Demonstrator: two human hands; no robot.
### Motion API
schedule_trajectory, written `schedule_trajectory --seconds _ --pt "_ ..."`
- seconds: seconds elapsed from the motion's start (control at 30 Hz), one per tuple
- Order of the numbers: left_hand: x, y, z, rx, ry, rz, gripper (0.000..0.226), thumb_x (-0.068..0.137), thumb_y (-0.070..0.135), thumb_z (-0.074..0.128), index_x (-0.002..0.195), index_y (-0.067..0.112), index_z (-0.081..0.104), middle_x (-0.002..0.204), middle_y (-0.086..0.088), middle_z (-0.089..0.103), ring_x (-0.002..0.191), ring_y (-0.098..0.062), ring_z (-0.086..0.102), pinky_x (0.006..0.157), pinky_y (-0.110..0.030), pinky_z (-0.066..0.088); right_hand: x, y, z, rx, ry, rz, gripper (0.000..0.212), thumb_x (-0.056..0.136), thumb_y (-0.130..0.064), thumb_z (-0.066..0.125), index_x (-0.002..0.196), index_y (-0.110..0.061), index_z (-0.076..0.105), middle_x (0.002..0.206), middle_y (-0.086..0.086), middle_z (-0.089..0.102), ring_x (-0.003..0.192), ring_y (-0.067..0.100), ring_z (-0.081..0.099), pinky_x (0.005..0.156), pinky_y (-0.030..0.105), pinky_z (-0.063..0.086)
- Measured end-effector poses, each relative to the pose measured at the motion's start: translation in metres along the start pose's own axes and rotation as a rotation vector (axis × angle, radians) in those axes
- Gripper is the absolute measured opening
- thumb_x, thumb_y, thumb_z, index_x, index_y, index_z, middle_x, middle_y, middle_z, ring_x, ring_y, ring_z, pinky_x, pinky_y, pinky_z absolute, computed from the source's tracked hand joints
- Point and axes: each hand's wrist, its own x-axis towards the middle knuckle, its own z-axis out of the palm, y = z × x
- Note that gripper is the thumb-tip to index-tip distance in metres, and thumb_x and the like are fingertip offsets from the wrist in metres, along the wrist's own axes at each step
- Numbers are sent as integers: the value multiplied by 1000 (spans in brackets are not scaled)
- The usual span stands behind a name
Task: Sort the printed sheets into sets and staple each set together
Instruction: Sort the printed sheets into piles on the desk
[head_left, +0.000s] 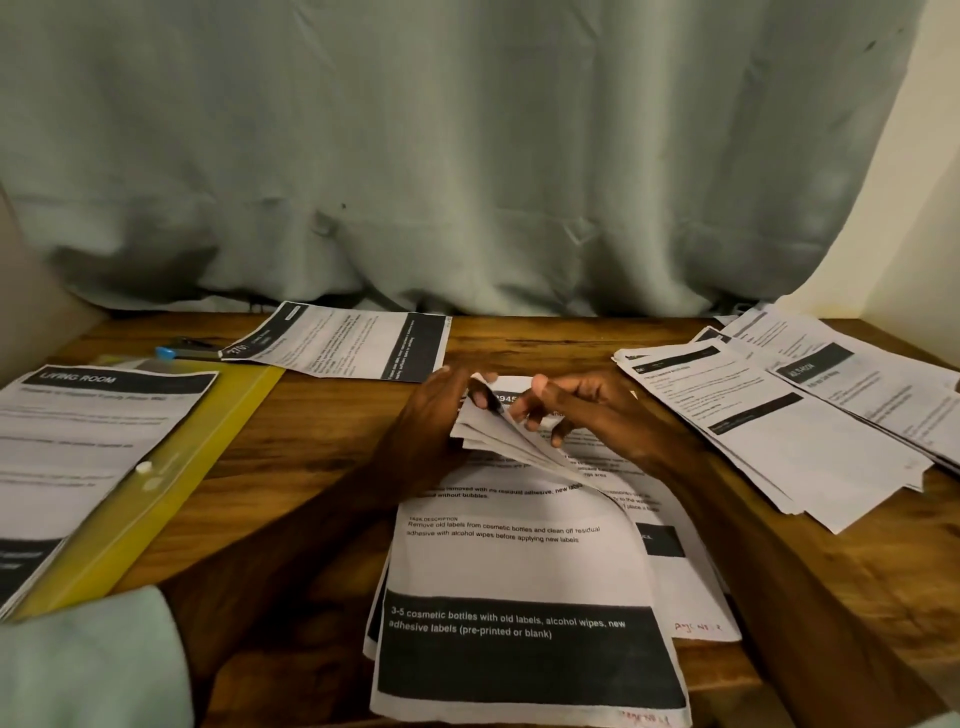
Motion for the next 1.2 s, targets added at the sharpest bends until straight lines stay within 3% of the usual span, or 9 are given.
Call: schedule_trajectory --seconds 0.13,0.23,0.37,0.5,0.6,0.73,0.9,1.0,1.2 --pt "4 11 -5 -202 81 -130 44 84 35 83 105 21 47 100 0 66 88 -16 66 73 -38 57 -5 -2 -4 -23 -51 17 34 106 -31 51 118 -9 74 120 1 74 115 16 67 95 29 53" --pt "2 16 -9 -304 94 -165 53 81 43 85 109 28 42 98 2 67 88 -14 69 76 -38 59 -12 -2 -2 -68 -125 69 40 96 -44 63 128 -22 68 130 -7 68 123 12 62 103 26 50" --pt "2 19 -13 -210 44 -218 41 91 51 71 120 35 45 111 7 65 101 -10 64 87 -37 56 -39 2 5 -126 -45 293 65 79 -45 84 136 -40 55 126 -12 67 103 13 72 78 29 62" --pt "3 24 -12 -19 132 -225 37 96 50 64 119 22 60 113 6 59 104 -12 57 90 -38 52 -56 11 20 -361 233 265 29 92 -33 74 118 -21 68 103 -5 74 85 11 73 75 37 63" --pt "5 33 -21 -77 290 -247 50 88 44 77 129 24 53 130 7 51 123 -11 46 102 -36 46 -59 4 27 -325 429 283 18 96 -22 70 108 -9 72 85 -7 70 69 -1 67 56 14 51" --pt "14 42 -53 -347 357 -582 89 75 48 88 144 31 35 139 10 41 128 -13 43 103 -35 42 -62 -19 15 54 568 249 12 97 -16 68 109 -15 72 100 -2 77 80 7 75 66 19 57" --pt "20 65 -96 -1234 -71 -619 46 97 32 70 137 10 62 135 -17 65 123 -36 65 110 -52 45 -57 -58 -4 298 677 41 18 97 -17 69 115 -13 71 110 5 77 97 21 76 86 38 61" --pt "29 96 -109 -1195 102 -577 32 97 27 70 124 10 69 120 -15 74 113 -36 71 102 -54 52 -50 -79 -9 186 742 -54 20 98 -25 67 116 -15 68 99 -8 75 79 0 73 63 14 56" --pt "46 125 -110 -864 304 -441 23 96 41 69 108 22 73 99 1 80 91 -22 77 83 -46 63 -44 -85 -6 192 837 -177 28 100 -31 63 125 -16 64 108 -8 76 93 8 75 70 21 60"
